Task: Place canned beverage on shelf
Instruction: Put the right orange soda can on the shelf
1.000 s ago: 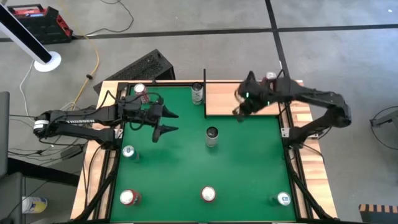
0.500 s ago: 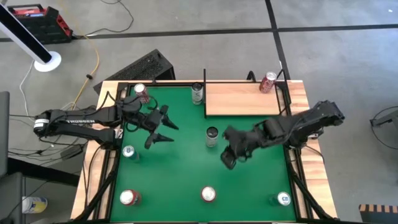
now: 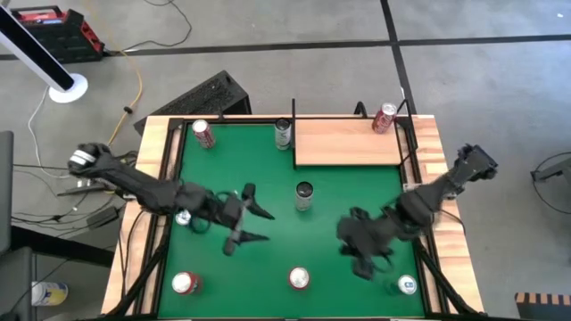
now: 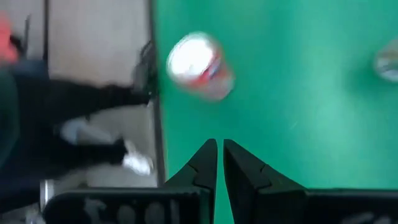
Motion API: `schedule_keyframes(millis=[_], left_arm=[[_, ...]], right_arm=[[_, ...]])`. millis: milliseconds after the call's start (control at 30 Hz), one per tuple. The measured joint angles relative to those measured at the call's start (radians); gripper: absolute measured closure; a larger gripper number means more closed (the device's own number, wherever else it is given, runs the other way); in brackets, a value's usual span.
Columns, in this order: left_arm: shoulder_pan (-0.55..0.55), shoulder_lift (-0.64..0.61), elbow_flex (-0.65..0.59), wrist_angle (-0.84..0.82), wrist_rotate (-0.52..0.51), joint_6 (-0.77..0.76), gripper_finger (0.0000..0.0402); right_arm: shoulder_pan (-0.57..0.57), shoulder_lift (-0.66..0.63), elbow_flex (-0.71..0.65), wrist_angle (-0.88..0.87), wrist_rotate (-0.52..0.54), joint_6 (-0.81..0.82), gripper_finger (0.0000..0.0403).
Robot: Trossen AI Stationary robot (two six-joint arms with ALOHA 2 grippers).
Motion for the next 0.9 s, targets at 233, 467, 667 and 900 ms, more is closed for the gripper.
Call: schedule_keyframes(millis=[233,467,667,900], left_arm=[[-0.137,0.287,0.407,-0.404,-0.201,0.025,0.0161],[-0.137,0.500,0.618,-0.570,-0.202,-0.047,0.0161],[-0.125,0.570,0.690,-0.610,-0.117,0.024,0.0155],[-0.121,0.587,0.708,-0.699,-0.039,0.053,0.0109]], right_arm=[[0.170,-0.025,0.001,-0.031,0.125,-0.039,0.0349],[0.251,-0.024,0.000,-0.022,0.240,0.009,0.0349],[0.257,-0.024,0.001,-0.019,0.270,0.078,0.0349],[0.253,-0.024,0.000,-0.007,0.277,0.089,0.0349]])
